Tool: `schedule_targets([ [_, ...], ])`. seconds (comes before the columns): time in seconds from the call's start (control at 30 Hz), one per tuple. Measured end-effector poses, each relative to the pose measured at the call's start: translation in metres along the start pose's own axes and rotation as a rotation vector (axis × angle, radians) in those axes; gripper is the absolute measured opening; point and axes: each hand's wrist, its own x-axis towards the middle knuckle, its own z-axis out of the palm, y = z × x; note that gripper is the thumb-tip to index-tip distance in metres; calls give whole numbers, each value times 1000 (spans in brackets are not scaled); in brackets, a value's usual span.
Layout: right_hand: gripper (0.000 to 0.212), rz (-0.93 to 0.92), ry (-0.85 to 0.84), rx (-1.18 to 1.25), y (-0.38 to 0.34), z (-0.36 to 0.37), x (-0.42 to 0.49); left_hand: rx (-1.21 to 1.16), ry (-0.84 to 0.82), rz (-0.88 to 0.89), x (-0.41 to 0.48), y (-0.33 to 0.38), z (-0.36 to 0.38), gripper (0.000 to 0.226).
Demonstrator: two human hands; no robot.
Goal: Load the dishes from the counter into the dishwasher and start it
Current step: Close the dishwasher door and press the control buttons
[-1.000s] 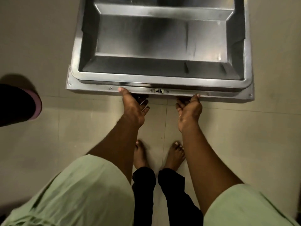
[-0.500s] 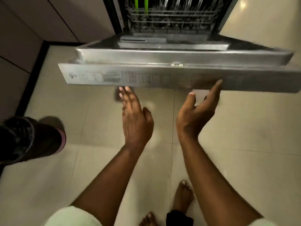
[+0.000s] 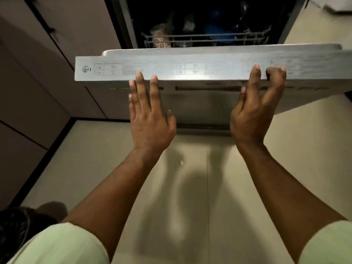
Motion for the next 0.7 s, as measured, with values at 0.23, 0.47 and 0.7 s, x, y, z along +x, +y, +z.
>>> schedule_targets([
  [0.23, 58, -138, 81, -45, 7, 59, 39, 21, 238, 52, 75, -2, 36, 81],
  [0.47, 66, -211, 152, -58, 22, 101, 94, 104, 351, 93, 144, -4, 53, 78],
  [0.7, 70, -210, 225, -61, 25, 128, 111, 104, 433, 145, 170, -10, 66, 86],
])
